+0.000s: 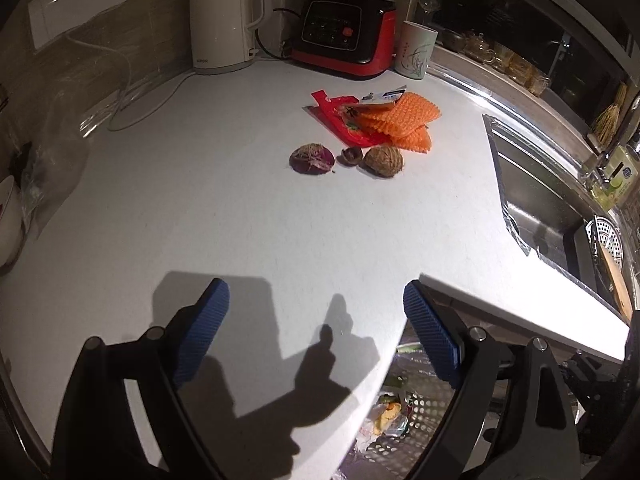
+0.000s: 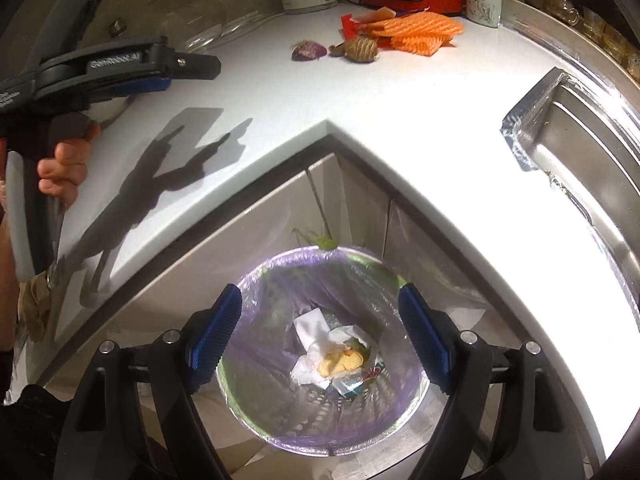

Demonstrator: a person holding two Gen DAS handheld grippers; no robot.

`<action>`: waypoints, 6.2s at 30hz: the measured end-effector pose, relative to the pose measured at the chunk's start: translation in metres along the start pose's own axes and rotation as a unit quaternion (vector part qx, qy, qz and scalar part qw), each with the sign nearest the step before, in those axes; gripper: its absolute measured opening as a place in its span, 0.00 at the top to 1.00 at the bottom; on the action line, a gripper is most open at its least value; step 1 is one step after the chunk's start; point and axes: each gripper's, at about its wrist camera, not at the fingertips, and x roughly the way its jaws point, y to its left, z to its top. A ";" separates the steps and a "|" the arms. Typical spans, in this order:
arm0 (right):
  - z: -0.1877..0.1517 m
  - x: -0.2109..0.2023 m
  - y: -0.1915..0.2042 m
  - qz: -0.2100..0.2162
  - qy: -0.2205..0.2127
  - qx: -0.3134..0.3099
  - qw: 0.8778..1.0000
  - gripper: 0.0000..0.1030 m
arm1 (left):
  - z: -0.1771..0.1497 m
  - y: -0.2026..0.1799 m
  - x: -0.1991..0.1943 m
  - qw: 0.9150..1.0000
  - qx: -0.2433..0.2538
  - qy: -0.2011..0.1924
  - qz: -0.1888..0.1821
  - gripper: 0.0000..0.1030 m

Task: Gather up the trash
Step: 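Grasp the orange foam net and alcohol wipes packet with the left gripper, then grasp the second orange foam net with the right gripper, then carry the net to the bin and open the right gripper while the left carries its net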

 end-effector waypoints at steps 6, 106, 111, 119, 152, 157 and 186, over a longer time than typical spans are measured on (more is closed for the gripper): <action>0.042 -0.012 -0.017 -0.028 -0.029 0.037 0.999 0.21 | 0.060 -0.003 0.031 0.999 0.027 -0.012 -0.026 0.16; 0.216 0.018 -0.079 -0.060 -0.081 0.078 0.992 0.77 | 0.145 0.010 0.029 0.997 0.032 -0.038 -0.059 0.87; 0.170 -0.012 -0.060 -0.048 -0.075 0.057 0.994 0.77 | 0.112 0.002 0.004 0.998 0.012 -0.037 -0.050 0.87; 0.093 -0.048 -0.029 -0.020 -0.060 0.036 0.997 0.77 | 0.038 -0.019 -0.036 0.999 -0.009 -0.026 -0.029 0.87; -0.083 0.023 0.019 0.034 0.067 -0.055 0.996 0.73 | -0.094 -0.054 -0.078 0.999 -0.036 0.021 0.002 0.87; -0.091 0.040 0.018 0.022 0.082 -0.058 0.995 0.44 | -0.095 -0.053 -0.076 0.999 -0.034 0.024 0.004 0.87; -0.083 -0.052 -0.012 -0.011 0.011 0.025 1.000 0.23 | -0.138 -0.093 -0.047 0.998 0.033 0.051 -0.017 0.87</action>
